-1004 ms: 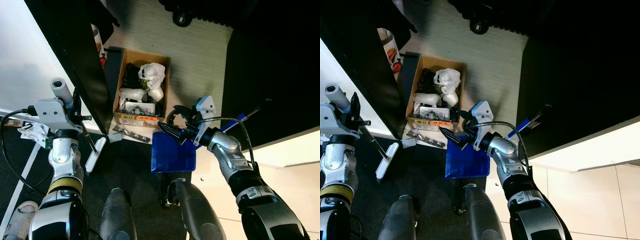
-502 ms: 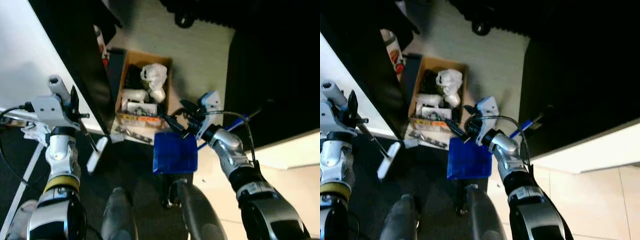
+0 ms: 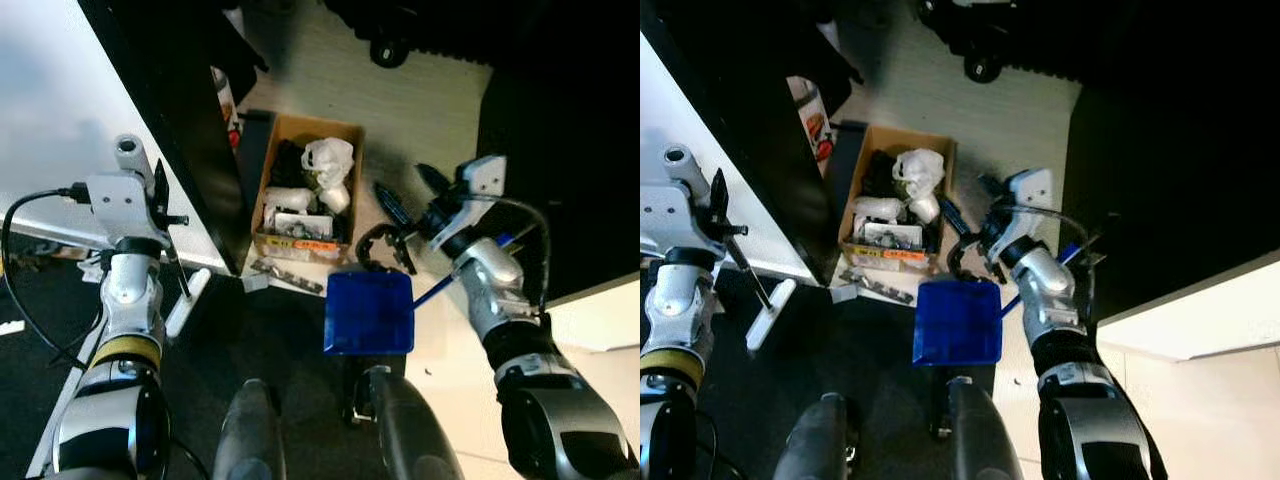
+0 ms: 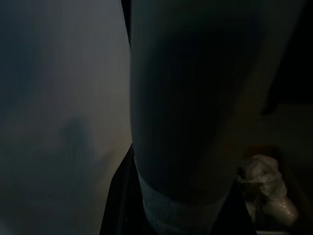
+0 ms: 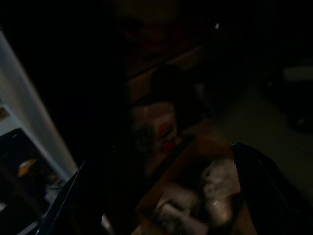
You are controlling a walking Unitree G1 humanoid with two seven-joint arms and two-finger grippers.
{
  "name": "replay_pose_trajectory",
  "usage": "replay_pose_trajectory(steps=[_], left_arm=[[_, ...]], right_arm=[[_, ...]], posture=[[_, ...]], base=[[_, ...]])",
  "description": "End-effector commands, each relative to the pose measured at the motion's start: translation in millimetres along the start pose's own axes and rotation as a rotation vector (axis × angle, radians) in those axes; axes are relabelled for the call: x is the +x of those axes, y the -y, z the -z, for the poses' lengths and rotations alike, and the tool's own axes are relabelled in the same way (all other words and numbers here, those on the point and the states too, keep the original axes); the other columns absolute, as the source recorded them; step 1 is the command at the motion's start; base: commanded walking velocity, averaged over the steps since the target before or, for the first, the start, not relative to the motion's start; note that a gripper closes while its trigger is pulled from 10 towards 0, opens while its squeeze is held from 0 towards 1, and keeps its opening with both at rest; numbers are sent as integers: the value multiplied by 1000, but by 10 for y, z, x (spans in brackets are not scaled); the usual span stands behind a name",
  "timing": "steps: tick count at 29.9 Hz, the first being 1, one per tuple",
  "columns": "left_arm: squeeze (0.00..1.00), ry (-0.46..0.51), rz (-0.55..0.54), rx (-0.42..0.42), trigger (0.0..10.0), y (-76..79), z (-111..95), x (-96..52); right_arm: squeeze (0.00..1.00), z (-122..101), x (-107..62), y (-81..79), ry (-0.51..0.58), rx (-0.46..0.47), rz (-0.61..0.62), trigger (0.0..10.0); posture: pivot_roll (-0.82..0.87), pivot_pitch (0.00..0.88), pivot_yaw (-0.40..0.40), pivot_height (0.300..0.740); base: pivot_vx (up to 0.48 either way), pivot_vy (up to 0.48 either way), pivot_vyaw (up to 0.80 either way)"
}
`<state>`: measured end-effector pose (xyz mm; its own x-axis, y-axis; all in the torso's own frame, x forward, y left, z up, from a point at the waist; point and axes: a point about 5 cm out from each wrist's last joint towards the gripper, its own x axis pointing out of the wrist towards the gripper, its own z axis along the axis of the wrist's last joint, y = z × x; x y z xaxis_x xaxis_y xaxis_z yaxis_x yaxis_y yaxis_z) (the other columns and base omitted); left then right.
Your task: Sweep floor
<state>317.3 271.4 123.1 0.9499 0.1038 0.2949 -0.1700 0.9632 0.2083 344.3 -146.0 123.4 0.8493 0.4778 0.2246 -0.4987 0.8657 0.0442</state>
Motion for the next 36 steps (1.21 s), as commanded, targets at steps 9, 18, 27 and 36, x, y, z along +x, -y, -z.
replay_pose_trajectory(steps=[9,18,27,36], left_arm=[[0,-1,24,26,10000,19,-18,37],[0,-29,30,31,10000,-4,27,0],[0,-41,43,24,10000,23,39,10],[0,-51,55,19,10000,59,51,17]], right_arm=[[1000,-797,-63,749,113,-257,305,10000],[0,-932,-445,961,-187,-355,307,10000],[1000,-931,-939,1033,-275,-299,470,10000],[0,-664,-1234,816,-252,-96,463,10000]], posture=[[19,158,-20,731],[7,166,-13,731],[-8,172,-3,731],[-21,182,1,731]], base=[[0,0,0],[0,0,0],[0,0,0],[0,0,0]])
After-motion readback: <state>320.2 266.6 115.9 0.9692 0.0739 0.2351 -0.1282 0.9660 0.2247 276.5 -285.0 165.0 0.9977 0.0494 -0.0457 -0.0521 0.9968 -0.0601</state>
